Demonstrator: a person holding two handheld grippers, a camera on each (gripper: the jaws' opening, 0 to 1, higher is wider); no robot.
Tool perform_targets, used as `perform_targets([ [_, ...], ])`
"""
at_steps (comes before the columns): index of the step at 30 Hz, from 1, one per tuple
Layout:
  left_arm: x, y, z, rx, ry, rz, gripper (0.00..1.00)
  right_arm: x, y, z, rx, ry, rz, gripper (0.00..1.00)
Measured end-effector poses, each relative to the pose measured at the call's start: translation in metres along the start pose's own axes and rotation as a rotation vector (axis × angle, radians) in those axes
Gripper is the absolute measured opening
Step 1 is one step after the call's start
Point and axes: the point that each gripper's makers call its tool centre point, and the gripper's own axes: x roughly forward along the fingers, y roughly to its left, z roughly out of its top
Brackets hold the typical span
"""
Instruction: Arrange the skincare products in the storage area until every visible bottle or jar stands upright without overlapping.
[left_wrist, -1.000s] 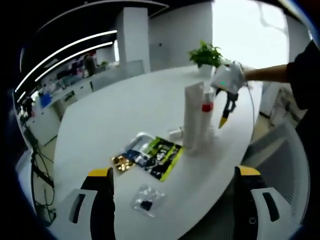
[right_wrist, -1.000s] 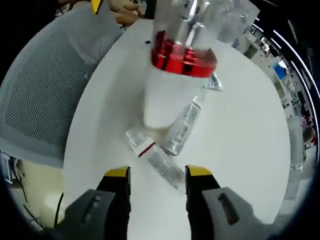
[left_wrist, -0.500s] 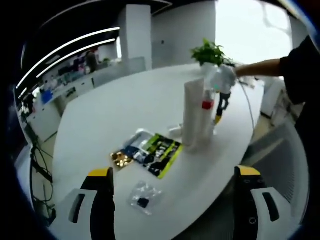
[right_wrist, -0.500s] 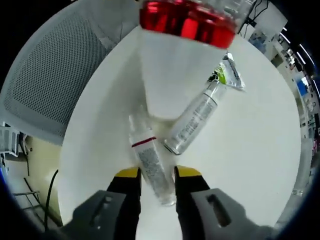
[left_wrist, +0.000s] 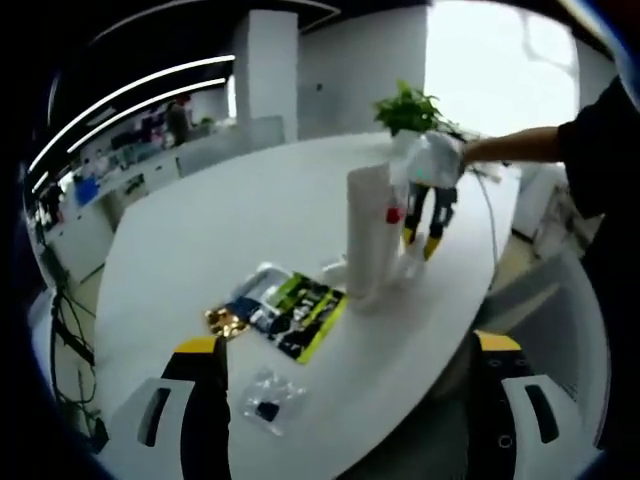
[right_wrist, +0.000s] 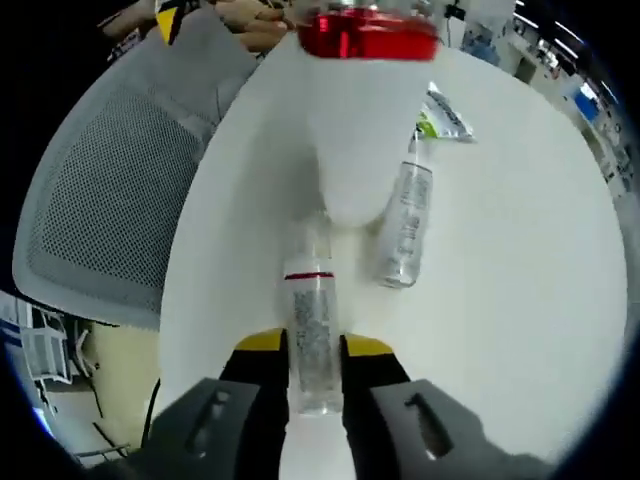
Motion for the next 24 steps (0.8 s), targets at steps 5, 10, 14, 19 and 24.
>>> perform_targets([
  [5, 0.002, -0.014, -0.005, -0.003, 0.018, -0.032, 0.97, -0.003, 0.017, -0.004, 0.052, -0.060, 0.015, 0.18],
  [10, 0.011, -0.030, -0.006, -0.001, 0.013, -0.071, 0.97, -0.009, 0.038, 0.010, 0.090, -0.167, -0.014, 0.18],
  [14, 0.015, -0.042, 0.003, -0.025, -0.030, -0.081, 0.91, -0.019, 0.047, 0.034, 0.119, -0.287, -0.066, 0.18],
  [19, 0.018, -0.048, 0.009, -0.027, -0.049, -0.101, 0.82, -0.025, 0.054, 0.054, 0.147, -0.368, -0.115, 0.18],
  [24, 0.022, -0.053, 0.015, -0.093, -0.085, -0.138, 0.73, -0.029, 0.057, 0.072, 0.204, -0.459, -0.176, 0.18],
])
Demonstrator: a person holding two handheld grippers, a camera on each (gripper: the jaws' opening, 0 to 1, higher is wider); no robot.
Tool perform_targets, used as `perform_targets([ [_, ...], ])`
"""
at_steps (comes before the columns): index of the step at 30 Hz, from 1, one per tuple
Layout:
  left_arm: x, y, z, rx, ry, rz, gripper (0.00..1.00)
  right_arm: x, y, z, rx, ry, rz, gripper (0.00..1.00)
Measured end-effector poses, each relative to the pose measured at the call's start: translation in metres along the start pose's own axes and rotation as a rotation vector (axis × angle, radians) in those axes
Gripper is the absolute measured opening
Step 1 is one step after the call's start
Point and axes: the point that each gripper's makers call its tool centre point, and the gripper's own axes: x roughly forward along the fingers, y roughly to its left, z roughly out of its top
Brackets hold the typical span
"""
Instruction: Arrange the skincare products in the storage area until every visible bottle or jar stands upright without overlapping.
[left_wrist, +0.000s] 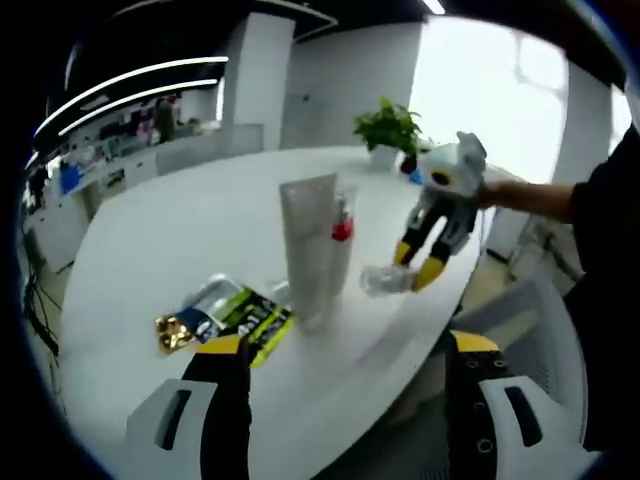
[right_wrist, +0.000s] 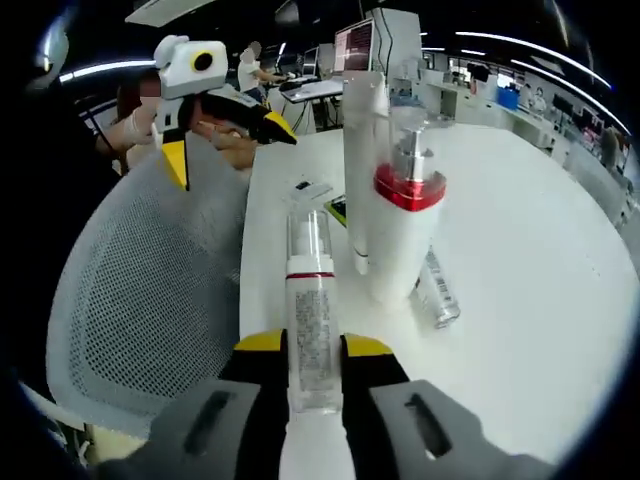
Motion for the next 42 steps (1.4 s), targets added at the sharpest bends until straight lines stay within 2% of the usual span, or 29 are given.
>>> perform_targets([
  [3, 0.005, -0.003, 0.006, -0.062, -0.029, -0.028, 0.71, 0.000, 0.006, 0.013, 0.033, -0.059, -0.024, 0.18],
  [7, 0.012, -0.010, 0.010, -0.120, -0.058, -0.058, 0.61, 0.001, 0.014, 0.026, 0.049, -0.103, -0.070, 0.18],
  [9, 0.017, -0.015, 0.010, -0.172, -0.059, -0.084, 0.63, 0.004, 0.017, 0.035, 0.089, -0.156, -0.080, 0.18],
  [11, 0.022, -0.018, 0.010, -0.179, -0.057, -0.102, 0.66, 0.006, 0.018, 0.037, 0.094, -0.160, -0.104, 0.18],
  [13, 0.026, -0.021, 0.011, -0.209, -0.060, -0.120, 0.62, 0.008, 0.020, 0.041, 0.091, -0.168, -0.128, 0.18],
  [16, 0.029, -0.020, 0.018, -0.296, -0.094, -0.129, 0.56, 0.008, 0.023, 0.045, 0.097, -0.184, -0.150, 0.18],
  [17, 0.030, -0.021, 0.020, -0.326, -0.102, -0.136, 0.55, 0.007, 0.021, 0.046, 0.075, -0.181, -0.191, 0.19],
  [19, 0.033, -0.021, 0.020, -0.344, -0.100, -0.140, 0.57, 0.007, 0.024, 0.052, 0.107, -0.219, -0.207, 0.19],
  [20, 0.034, -0.021, 0.019, -0.347, -0.099, -0.141, 0.57, 0.007, 0.024, 0.055, 0.114, -0.235, -0.214, 0.19],
  [23, 0.038, -0.021, 0.019, -0.398, -0.102, -0.139, 0.53, 0.011, 0.024, 0.059, 0.094, -0.222, -0.244, 0.19],
  [27, 0.039, -0.021, 0.022, -0.426, -0.117, -0.140, 0.48, 0.014, 0.026, 0.070, 0.118, -0.253, -0.246, 0.19],
  [32, 0.043, -0.019, 0.024, -0.468, -0.132, -0.134, 0.38, 0.018, 0.028, 0.082, 0.113, -0.280, -0.268, 0.19],
  [36, 0.044, -0.017, 0.027, -0.507, -0.158, -0.123, 0.33, 0.019, 0.025, 0.083, 0.103, -0.275, -0.301, 0.19],
  [40, 0.045, -0.015, 0.028, -0.520, -0.165, -0.108, 0.24, 0.021, 0.025, 0.081, 0.086, -0.262, -0.322, 0.19],
  [42, 0.047, -0.012, 0.026, -0.517, -0.167, -0.082, 0.25, 0.022, 0.025, 0.082, 0.087, -0.271, -0.324, 0.19],
])
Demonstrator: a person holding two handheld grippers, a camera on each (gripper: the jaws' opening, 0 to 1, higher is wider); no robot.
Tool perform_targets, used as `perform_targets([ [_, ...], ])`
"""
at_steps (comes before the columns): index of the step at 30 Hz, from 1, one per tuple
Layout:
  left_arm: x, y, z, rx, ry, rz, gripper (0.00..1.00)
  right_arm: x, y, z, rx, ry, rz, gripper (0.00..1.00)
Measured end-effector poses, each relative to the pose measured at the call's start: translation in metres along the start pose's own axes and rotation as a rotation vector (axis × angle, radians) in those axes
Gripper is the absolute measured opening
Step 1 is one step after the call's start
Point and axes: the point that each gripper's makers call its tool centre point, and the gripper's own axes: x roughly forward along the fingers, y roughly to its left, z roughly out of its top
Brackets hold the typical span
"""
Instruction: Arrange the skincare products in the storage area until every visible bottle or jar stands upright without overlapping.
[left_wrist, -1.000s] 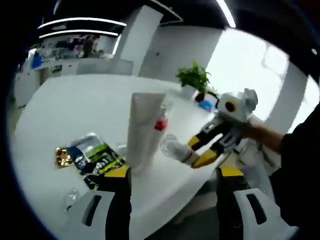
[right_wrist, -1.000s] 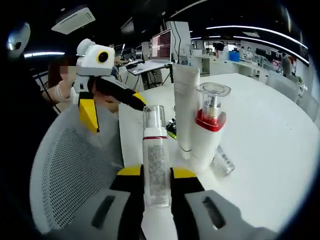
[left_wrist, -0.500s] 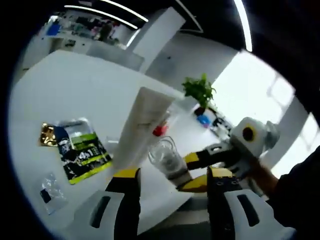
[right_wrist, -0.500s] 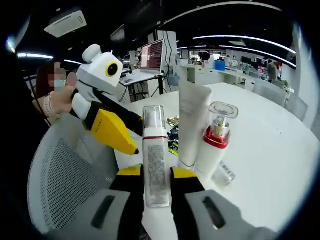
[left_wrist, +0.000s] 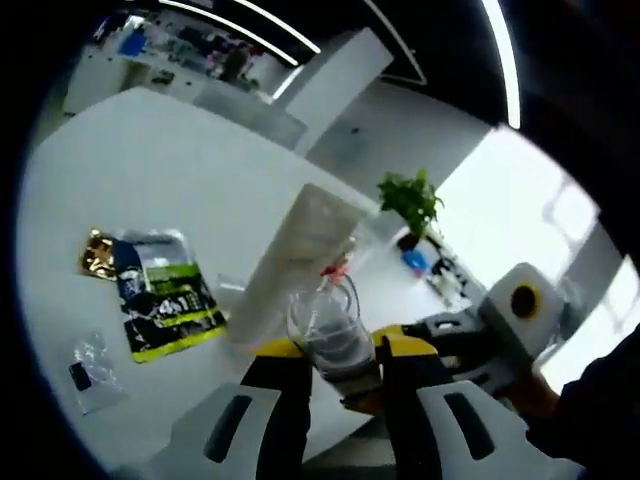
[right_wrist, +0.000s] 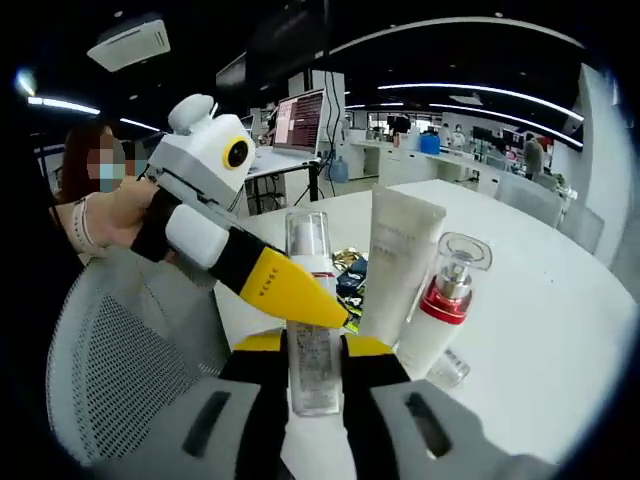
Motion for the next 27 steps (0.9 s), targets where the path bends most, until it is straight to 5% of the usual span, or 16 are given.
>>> perform_targets([
  [15, 0.001, 0.002, -0.010, 0.054, 0.041, 0.001, 0.18, 0.009, 0.003, -0.010, -0.073, 0.040, 0.000, 0.21],
  [18, -0.002, 0.002, -0.008, 0.106, 0.053, -0.023, 0.18, 0.005, -0.001, -0.008, -0.078, 0.028, 0.020, 0.29],
  [27, -0.016, -0.007, -0.007, 0.341, 0.142, -0.133, 0.18, -0.005, 0.012, -0.006, -0.035, -0.003, 0.184, 0.28],
])
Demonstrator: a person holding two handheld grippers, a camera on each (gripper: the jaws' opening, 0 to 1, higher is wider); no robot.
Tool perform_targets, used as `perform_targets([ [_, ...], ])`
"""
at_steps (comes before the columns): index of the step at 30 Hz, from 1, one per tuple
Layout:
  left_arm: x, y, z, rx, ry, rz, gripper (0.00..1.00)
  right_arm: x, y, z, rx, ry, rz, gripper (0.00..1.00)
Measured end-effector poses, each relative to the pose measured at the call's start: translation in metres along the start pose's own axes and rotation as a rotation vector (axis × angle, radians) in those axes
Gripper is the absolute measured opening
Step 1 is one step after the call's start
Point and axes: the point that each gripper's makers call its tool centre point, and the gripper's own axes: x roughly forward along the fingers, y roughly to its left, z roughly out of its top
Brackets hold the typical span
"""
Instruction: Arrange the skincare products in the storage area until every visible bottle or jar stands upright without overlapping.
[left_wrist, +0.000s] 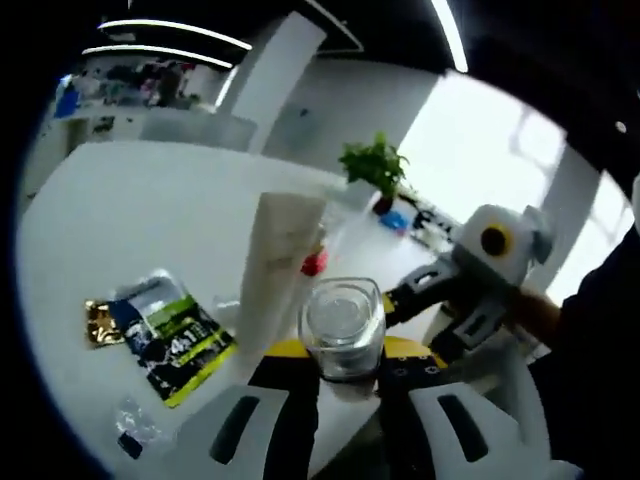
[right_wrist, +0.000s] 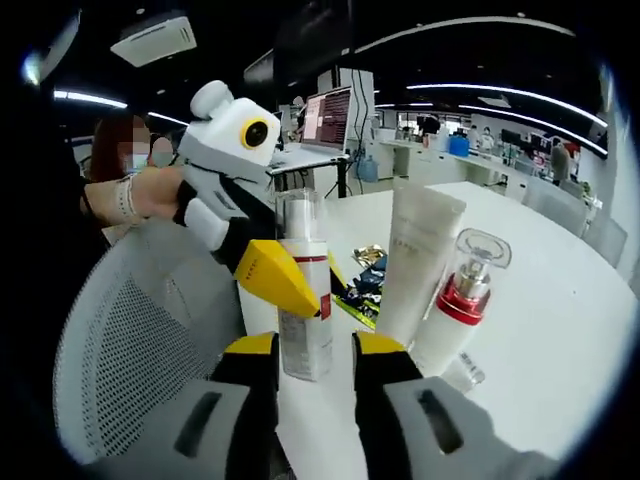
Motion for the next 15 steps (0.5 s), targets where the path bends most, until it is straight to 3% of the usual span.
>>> perform_targets([
  [2, -0.001, -0.007, -0.001, 0.095, 0.018, -0.051, 0.18, -0.001, 0.002, 0.001, -0.003, -0.008, 0.023, 0.28],
  [4, -0.002, -0.012, -0.003, 0.115, 0.040, -0.077, 0.18, 0.000, 0.005, 0.000, -0.003, -0.006, 0.053, 0.27],
  [10, -0.006, -0.033, -0.004, 0.280, 0.058, -0.204, 0.18, 0.000, 0.018, 0.002, -0.007, -0.018, 0.140, 0.28],
  [12, -0.006, -0.035, -0.003, 0.286, 0.053, -0.218, 0.18, -0.001, 0.021, 0.004, 0.000, -0.034, 0.156, 0.27],
  [15, -0.007, -0.046, 0.004, 0.298, 0.016, -0.288, 0.17, 0.000, 0.027, 0.007, 0.011, -0.052, 0.186, 0.25],
])
